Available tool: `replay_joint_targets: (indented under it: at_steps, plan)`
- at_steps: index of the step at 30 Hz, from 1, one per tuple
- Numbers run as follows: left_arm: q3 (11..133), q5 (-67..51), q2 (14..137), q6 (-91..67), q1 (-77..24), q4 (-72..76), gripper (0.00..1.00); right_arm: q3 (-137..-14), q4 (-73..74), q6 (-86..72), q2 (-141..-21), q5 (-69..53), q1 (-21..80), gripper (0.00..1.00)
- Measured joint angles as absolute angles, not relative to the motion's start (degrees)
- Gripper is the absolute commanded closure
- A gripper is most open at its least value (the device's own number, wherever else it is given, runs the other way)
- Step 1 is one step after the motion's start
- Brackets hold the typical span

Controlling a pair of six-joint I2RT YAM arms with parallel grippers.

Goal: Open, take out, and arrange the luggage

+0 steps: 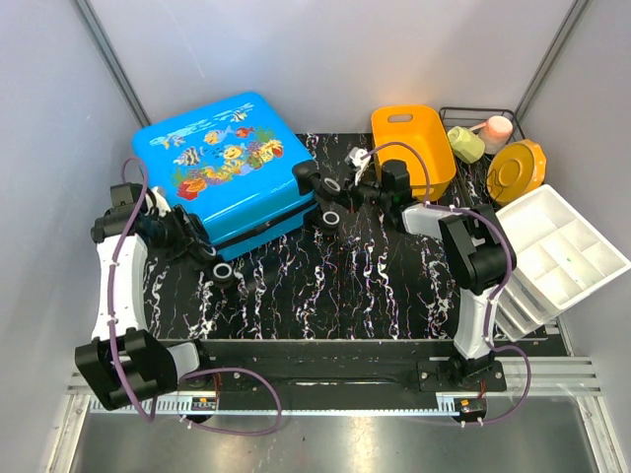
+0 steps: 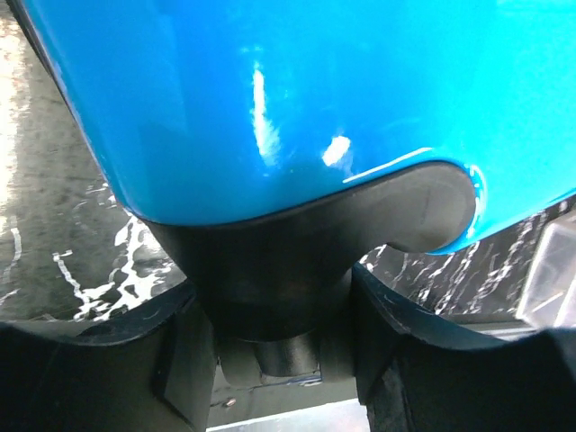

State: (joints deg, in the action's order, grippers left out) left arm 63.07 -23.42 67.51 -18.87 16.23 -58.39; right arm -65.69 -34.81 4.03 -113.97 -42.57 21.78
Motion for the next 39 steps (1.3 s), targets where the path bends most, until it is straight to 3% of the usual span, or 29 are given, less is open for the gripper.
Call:
replay_joint_targets:
  at_steps: [16,30,39]
  plan:
    - [72.8,-22.0,77.5,-3.2,19.6,-68.1,1.00,-87.9,-33.6,11.9,-130.1,-52.3,19.0,1.00]
    - [78.3,-13.1,84.1,5.3,14.9,-69.9,1.00,-105.2,-39.5,-2.3,-143.2,-59.4,18.1,1.00]
    - [79.5,-10.7,85.9,8.1,13.7,-69.8,1.00,-127.1,-35.1,-10.8,-156.0,-55.5,19.0,1.00]
